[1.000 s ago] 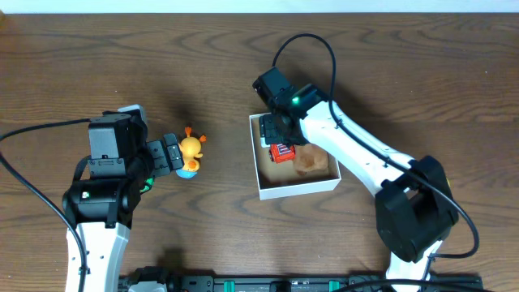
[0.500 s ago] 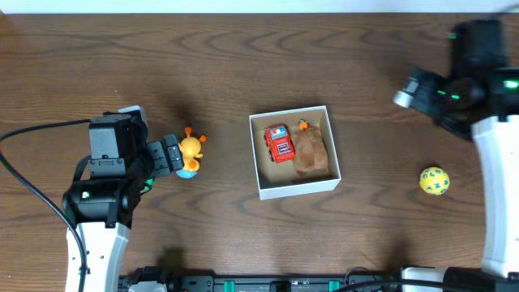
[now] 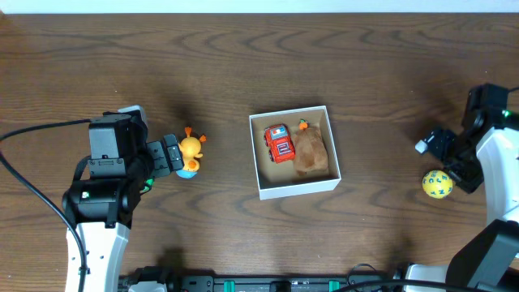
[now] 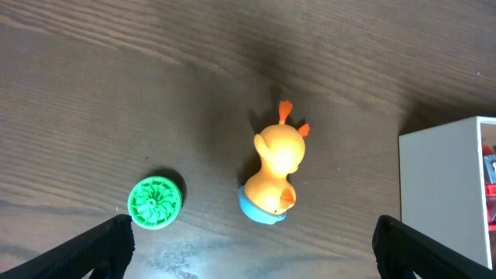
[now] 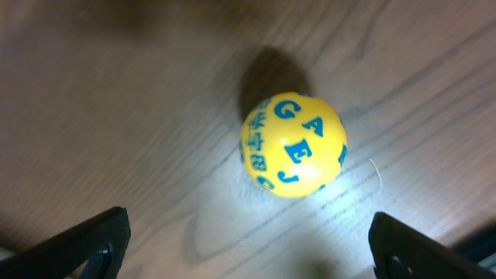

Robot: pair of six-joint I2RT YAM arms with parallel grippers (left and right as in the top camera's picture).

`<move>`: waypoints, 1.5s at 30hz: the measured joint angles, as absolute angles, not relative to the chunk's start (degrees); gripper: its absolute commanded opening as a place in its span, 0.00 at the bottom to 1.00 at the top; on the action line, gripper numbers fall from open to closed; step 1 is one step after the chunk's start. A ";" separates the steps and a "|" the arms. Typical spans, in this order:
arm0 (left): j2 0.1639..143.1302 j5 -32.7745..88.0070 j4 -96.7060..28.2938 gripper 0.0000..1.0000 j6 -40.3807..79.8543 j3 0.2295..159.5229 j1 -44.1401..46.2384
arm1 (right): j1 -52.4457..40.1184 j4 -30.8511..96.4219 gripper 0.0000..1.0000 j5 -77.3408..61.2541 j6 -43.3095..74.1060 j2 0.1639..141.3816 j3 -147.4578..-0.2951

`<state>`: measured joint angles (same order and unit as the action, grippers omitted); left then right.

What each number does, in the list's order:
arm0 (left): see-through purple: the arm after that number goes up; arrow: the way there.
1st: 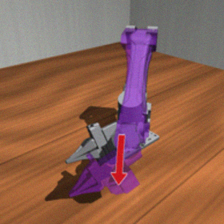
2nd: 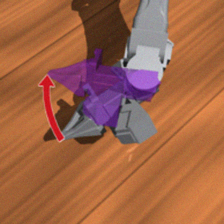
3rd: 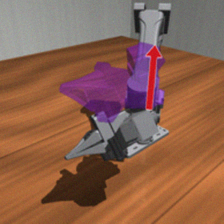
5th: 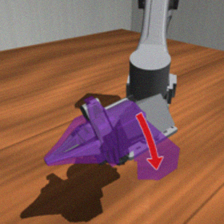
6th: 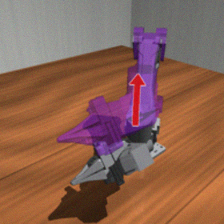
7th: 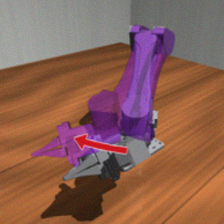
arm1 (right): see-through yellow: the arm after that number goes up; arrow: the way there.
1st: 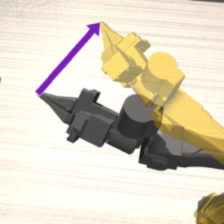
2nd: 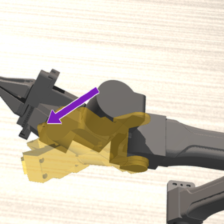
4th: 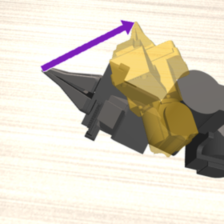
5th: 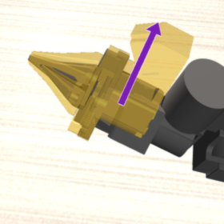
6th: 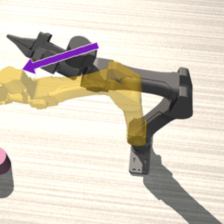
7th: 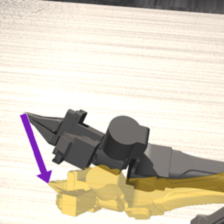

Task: Pack container
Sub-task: 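Move the right gripper to the yellow lettered ball and grasp it, then place the yellow ball into the box and withdraw the right gripper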

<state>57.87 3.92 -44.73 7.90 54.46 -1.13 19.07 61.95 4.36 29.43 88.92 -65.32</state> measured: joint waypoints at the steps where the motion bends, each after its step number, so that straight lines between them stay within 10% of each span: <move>1: 57.87 3.92 -44.69 0.98 7.90 54.46 -1.13 | 19.49 60.55 0.99 4.29 29.45 88.92 -64.05; 16: 57.87 3.92 -44.73 0.98 7.90 54.46 -1.13 | 23.14 47.03 0.97 4.34 29.43 88.99 -52.66; 36: 57.87 3.92 -44.82 0.98 7.90 54.46 -1.13 | 23.14 44.23 0.13 5.02 28.40 88.99 -50.28; 45: 57.87 3.92 -44.82 0.98 7.90 54.48 -1.13 | 22.39 46.00 0.01 4.97 28.40 88.79 -51.07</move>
